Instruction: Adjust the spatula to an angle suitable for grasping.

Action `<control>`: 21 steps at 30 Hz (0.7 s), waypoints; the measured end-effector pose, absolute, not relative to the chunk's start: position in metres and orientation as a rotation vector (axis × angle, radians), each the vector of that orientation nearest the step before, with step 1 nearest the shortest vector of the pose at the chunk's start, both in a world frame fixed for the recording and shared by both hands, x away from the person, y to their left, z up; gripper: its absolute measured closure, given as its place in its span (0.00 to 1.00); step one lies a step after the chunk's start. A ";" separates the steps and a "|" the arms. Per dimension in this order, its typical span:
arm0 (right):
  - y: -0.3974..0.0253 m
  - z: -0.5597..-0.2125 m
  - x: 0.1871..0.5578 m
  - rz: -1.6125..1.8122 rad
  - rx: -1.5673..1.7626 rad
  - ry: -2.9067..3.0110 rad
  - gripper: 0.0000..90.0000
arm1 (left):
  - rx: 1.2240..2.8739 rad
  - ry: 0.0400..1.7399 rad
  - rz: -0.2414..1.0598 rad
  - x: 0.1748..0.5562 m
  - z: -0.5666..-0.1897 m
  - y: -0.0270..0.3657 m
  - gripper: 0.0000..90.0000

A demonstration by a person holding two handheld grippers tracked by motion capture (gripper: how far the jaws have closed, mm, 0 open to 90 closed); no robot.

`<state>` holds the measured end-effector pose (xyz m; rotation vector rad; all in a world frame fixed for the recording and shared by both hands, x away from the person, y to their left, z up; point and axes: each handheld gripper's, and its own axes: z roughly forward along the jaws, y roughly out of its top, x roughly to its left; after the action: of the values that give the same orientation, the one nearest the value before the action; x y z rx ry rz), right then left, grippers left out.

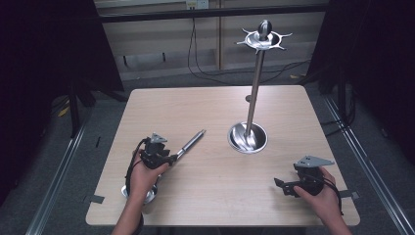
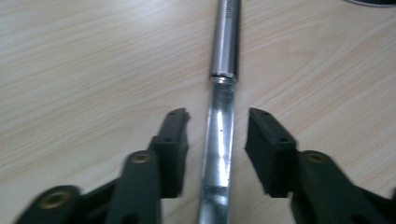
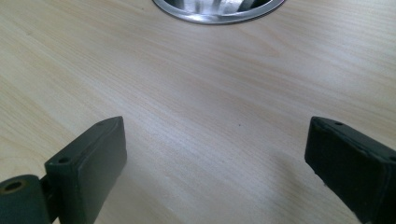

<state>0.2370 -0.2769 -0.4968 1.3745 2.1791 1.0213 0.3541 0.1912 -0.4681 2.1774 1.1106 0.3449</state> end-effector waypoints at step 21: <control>-0.273 -0.494 0.239 1.036 1.337 2.211 0.07 | 2.204 1.193 0.294 0.362 -0.489 0.190 0.93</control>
<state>0.2390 -0.2734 -0.4944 1.3369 2.2109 1.0359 0.3619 0.1901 -0.4889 2.2043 1.1930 0.2938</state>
